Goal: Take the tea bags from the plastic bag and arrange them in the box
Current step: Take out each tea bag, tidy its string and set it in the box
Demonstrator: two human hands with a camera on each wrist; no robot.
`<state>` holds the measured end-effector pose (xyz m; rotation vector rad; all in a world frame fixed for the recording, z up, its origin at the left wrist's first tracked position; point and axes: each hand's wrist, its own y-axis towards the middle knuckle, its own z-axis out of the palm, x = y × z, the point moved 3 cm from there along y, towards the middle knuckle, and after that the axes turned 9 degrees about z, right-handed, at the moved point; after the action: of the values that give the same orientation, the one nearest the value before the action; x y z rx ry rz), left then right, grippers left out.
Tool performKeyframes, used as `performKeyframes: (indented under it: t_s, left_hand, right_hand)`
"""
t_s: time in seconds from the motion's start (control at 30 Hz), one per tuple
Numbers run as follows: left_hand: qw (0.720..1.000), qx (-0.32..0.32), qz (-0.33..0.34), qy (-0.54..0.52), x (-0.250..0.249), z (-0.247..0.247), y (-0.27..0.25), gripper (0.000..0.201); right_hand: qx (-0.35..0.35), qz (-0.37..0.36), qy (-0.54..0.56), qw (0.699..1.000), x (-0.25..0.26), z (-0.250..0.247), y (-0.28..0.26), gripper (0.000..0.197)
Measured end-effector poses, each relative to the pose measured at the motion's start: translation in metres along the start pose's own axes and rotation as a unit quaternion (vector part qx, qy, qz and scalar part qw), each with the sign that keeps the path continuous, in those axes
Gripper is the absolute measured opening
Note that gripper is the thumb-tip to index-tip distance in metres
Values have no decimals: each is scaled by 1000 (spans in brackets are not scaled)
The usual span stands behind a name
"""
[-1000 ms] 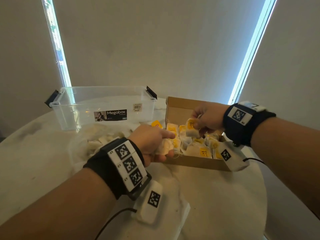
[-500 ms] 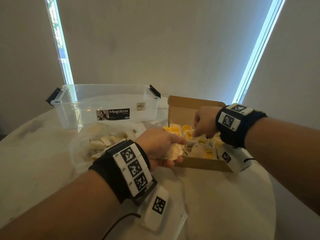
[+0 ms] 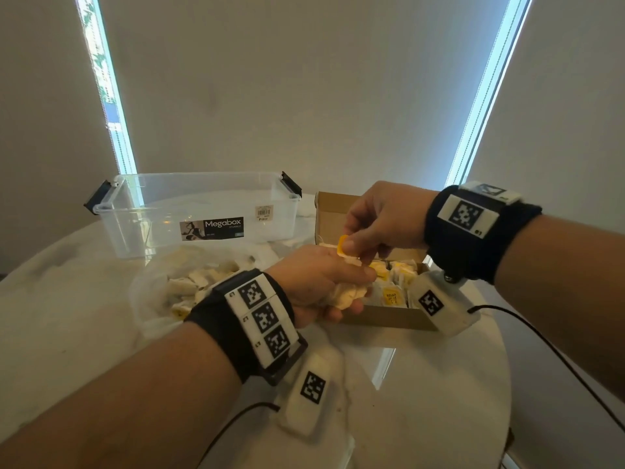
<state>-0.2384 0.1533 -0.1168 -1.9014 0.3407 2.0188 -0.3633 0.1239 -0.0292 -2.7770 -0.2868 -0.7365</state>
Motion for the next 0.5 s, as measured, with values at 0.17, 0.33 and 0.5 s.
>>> performKeyframes:
  t_s: [0.17,0.33,0.5]
  left_hand:
    - [994,26,-11,-106,1,-4,-4,29]
    - [986,7,-32,-161,6,-11,-6,41]
    - [973,27,-28,-228,11,-14,-12,39]
  right_hand:
    - [-55,-17,106,993,5,-21,-10,10]
    - [-74,-40,206,975,15,-37,-22,8]
    - [-107,-61,297,947,20,-46,-29,13]
